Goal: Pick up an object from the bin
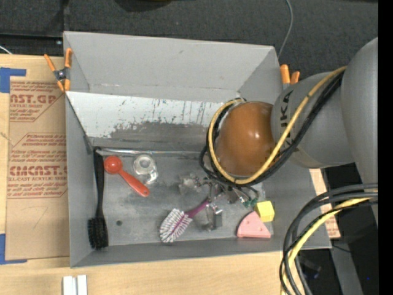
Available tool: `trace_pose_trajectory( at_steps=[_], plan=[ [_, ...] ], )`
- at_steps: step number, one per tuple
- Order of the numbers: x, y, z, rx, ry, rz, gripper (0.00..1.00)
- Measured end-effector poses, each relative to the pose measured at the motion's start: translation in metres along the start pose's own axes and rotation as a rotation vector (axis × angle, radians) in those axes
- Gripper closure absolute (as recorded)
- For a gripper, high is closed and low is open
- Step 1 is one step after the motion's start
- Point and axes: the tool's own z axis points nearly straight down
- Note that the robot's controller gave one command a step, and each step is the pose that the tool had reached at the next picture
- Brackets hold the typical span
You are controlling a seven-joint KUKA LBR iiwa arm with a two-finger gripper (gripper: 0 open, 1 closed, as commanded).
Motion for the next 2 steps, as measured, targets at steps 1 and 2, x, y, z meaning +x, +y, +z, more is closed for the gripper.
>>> trace_pose_trajectory(
  at_steps=[1,2],
  plan=[
    [0.0,0.0,0.0,0.0,0.0,0.0,1.0],
    [0.0,0.0,0.0,0.0,0.0,0.0,1.0]
  ],
)
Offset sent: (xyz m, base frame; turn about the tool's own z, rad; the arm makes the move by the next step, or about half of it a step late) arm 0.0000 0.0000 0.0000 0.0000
